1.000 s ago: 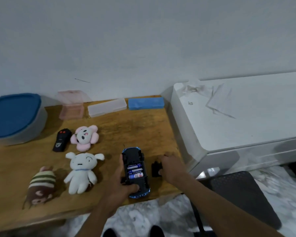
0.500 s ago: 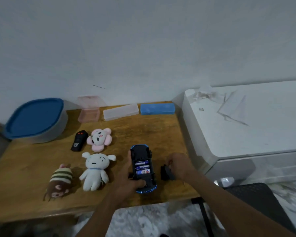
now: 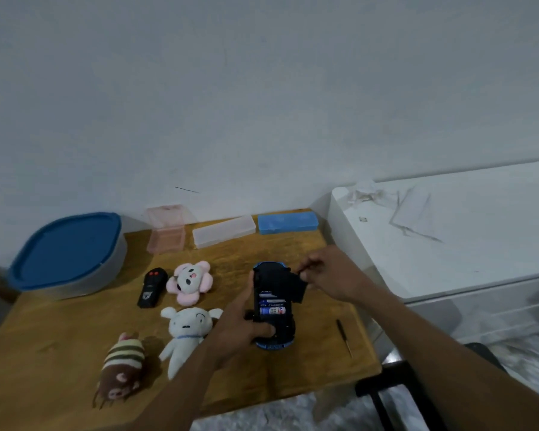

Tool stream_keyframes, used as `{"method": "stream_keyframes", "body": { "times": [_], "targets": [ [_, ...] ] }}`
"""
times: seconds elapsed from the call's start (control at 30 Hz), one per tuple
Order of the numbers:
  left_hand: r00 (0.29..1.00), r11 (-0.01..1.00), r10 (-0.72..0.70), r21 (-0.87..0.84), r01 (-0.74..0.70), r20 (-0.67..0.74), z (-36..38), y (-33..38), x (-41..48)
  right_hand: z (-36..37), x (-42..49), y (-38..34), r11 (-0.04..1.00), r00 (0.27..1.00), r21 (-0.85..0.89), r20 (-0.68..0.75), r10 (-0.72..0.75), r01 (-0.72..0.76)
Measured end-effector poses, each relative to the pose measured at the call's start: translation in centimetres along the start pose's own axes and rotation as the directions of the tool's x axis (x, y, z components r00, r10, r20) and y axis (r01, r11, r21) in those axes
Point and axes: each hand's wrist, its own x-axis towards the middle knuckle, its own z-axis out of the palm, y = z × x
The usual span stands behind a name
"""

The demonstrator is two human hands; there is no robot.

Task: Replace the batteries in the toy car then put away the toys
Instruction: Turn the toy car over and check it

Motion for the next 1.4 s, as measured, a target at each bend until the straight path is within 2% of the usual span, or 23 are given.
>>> {"method": "stream_keyframes", "body": {
  "times": [0.17,0.3,0.47,0.7,0.97,1.17,1.4],
  "targets": [
    [0.998,0.999,0.043,0.006,-0.044,0.045,-0.6,0.5,0.2,1.7,0.7,-1.7,0.978,0.997,-0.195,0.015,-0.07,0.072],
    [0.998,0.999,0.022,-0.024,-0.02,0.065,-1.4,0.4,0.2,2.4,0.7,-2.6,0.97,0.995,-0.228,0.062,-0.072,0.085],
    [0.999,1.0,-0.003,-0.025,0.005,0.054,-2.2,0.3,-0.2,3.0,0.7,-3.3,0.977,0.996,-0.205,0.08,-0.049,0.065],
    [0.998,0.998,0.051,-0.045,-0.05,0.028,-2.9,0.0,-0.7,3.5,0.8,-4.2,0.994,0.998,-0.109,0.062,0.012,-0.005],
    [1.0,0.998,0.014,-0.053,-0.013,0.004,-3.1,0.2,-1.2,3.9,0.8,-4.4,0.983,0.998,-0.18,0.057,-0.035,0.045],
    [1.0,0.999,-0.003,-0.05,0.003,-0.001,-2.9,0.4,-1.1,3.8,0.7,-4.3,0.995,0.999,-0.094,0.034,-0.033,0.036],
    [1.0,0.999,-0.013,-0.051,0.013,0.001,-2.6,0.5,-1.1,3.7,0.5,-4.3,0.993,0.998,-0.103,0.043,-0.05,0.054]
  ]
}}
